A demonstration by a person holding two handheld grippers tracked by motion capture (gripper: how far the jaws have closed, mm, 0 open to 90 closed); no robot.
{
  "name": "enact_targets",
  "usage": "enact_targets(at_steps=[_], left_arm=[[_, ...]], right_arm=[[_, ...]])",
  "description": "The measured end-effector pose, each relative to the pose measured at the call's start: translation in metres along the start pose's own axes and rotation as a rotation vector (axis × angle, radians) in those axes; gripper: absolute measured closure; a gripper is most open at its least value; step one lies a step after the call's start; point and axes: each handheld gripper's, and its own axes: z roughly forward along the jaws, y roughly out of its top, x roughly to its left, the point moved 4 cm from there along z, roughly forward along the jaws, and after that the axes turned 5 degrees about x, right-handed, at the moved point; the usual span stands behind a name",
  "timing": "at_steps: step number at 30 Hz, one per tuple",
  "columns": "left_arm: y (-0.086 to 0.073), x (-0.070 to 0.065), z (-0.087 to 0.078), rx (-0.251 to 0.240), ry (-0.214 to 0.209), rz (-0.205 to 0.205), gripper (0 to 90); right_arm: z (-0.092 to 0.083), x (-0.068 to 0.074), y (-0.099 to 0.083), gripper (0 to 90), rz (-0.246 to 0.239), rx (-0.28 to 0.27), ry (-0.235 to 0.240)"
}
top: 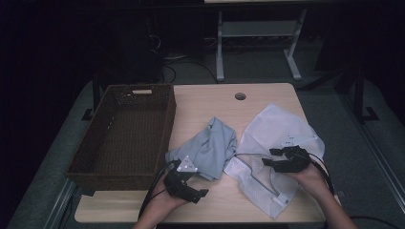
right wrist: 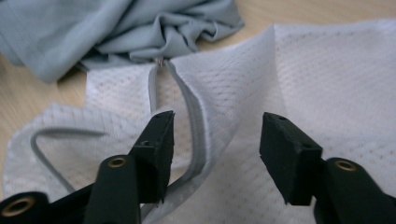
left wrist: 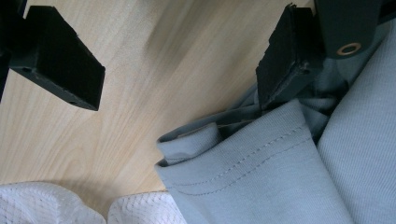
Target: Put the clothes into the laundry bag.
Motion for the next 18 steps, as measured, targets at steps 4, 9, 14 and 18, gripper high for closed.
enact_targets(at_steps=[4,9,14,18], left_arm=[[0.0,0.0,0.001,0.0,-0.003,-0.004,15.0],[0.0,0.0,0.0,-0.003,-0.003,-0.002,15.0],[0.0,0.0,0.0,-0.003,-0.005,-0.003,15.0],[0.0,0.0,0.0,-0.005,-0.005,-0.001,15.0]], right_arm=[[0.0,0.001,-0.005,54.4,-0.007,0.006,0.012],[-0.003,0.0,-0.007,65.7,0.007,0.003,0.013],[-0.011,0.0,-0.004,82.1,0.007,-0.024,0.007],[-0.015,0.001,0.0,86.3,-0.014,-0.03,-0.007]])
